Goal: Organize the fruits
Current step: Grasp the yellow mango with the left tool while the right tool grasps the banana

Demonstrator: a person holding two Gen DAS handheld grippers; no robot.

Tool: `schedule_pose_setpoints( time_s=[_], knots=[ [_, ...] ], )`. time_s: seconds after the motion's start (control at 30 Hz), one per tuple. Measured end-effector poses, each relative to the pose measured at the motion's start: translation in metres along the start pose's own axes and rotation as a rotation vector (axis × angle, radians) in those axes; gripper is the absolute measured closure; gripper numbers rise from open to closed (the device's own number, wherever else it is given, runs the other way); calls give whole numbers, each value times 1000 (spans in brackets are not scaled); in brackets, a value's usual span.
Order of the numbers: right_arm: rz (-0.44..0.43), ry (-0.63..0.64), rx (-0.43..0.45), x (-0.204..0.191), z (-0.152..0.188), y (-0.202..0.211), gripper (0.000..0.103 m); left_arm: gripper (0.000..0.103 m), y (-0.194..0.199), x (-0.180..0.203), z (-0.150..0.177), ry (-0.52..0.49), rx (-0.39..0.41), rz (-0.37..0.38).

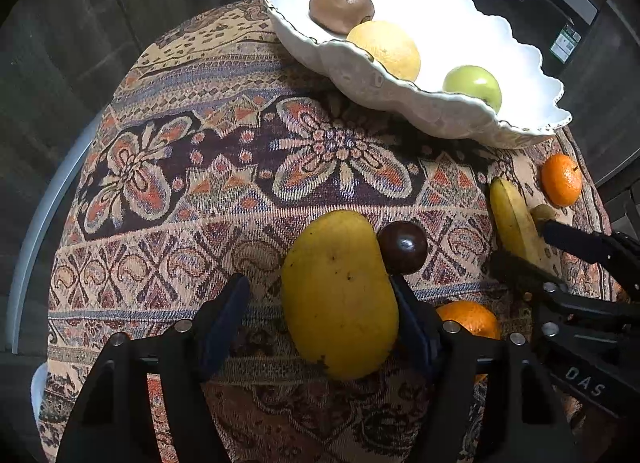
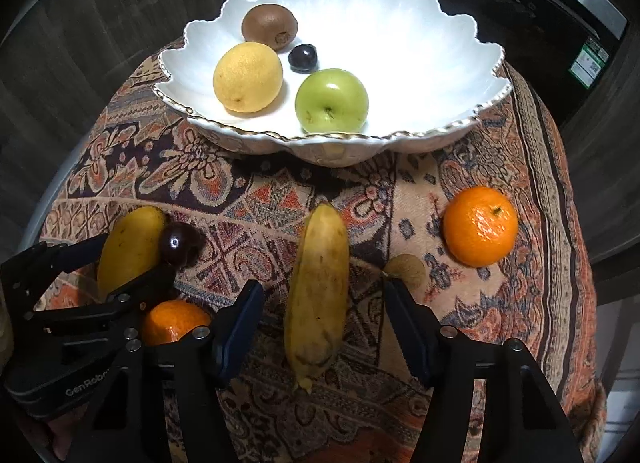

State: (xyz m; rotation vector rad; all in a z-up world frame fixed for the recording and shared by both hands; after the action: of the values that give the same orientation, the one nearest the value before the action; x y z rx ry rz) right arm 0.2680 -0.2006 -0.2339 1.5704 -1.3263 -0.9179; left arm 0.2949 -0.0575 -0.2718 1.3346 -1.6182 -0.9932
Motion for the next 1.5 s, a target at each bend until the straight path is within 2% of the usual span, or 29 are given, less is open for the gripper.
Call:
schedule_pose_setpoints(
  time_s=[0.1,0.2,0.27,0.3,0.47,1.13,1.5],
  knots=[
    [-31,-16,-36,-4,-3,-11,50,45,2,-2,-1,2,2,15],
    [-24,-14,-31,-5,-5,-15,54,51,3,-1,0,-9,2,25],
    [-15,-15,-27,-4,-6,-16,67,52,5,0,2,-11,6,21],
    [-14,-17,-27,-3,-7,-17,70,52,5,1,2,-11,8,20],
    [-19,-20,-23,0,-7,-16,71,52,8,4,5,-16,10,1],
    [7,0,60,1,8,34,71,53,41,0,15,14,54,-9],
    [14,-3,133,2,0,67,71,53,70,4,-1,6,116,6]
  ],
)
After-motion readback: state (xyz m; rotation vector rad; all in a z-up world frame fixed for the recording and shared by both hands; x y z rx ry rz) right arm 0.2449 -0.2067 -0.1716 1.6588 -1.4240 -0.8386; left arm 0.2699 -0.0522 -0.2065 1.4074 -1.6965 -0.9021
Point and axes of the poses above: each gripper's, at about its wrist camera, not at the fingertips, and y roughly against the way its jaws point, x to its right, z to its underside, the point moved 3 cm from there along -y, roughly the way its jaws point, and after that the axes turned 8 degrees about y, right-handed, at the moved point
